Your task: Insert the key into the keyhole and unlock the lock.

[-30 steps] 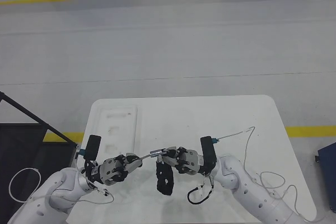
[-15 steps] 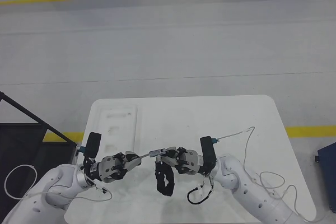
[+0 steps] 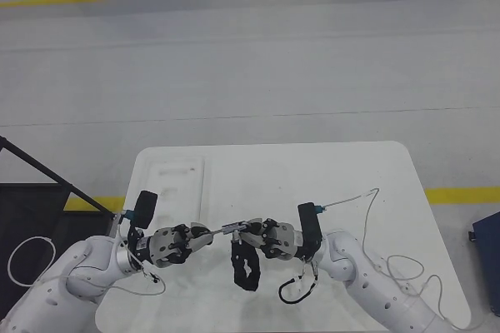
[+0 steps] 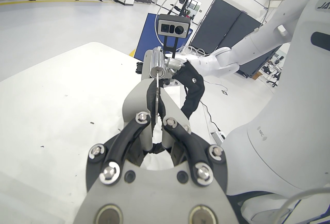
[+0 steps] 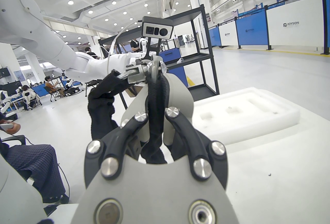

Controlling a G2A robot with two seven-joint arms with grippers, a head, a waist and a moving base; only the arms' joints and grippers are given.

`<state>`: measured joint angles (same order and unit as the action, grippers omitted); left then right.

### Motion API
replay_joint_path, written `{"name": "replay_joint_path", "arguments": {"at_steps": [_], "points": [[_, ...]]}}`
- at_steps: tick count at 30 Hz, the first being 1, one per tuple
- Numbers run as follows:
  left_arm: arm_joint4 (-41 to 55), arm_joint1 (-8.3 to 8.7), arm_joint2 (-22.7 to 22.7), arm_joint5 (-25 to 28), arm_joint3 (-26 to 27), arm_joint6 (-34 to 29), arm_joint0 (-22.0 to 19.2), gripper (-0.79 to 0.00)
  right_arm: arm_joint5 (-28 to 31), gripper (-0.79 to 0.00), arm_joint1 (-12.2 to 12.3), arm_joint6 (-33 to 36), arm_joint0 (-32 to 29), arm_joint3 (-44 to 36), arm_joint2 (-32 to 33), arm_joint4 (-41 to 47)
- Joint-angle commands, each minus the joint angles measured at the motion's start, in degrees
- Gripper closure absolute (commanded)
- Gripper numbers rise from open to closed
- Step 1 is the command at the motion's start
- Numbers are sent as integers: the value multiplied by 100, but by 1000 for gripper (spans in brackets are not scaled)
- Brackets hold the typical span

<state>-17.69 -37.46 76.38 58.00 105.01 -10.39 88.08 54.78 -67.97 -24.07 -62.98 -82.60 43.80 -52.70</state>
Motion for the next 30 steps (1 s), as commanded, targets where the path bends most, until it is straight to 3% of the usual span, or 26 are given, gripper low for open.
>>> {"name": "replay_joint_path", "arguments": {"at_steps": [1, 14, 18, 22, 30], "points": [[81, 18, -16, 0, -4, -108, -79, 0, 0, 0, 0, 0, 0, 0, 0, 0], [356, 76, -166, 0, 54, -735, -435, 0, 0, 0, 0, 0, 0, 0, 0, 0], [56, 61, -98, 0, 61, -739, -599, 0, 0, 0, 0, 0, 0, 0, 0, 0], [-1093, -26, 101, -163, 311, -245, -572, 0, 0, 0, 0, 0, 0, 0, 0, 0], [-4526, -202, 167, -1543, 1098, 1257, 269, 0, 0, 0, 0, 0, 0, 0, 0, 0]]}}
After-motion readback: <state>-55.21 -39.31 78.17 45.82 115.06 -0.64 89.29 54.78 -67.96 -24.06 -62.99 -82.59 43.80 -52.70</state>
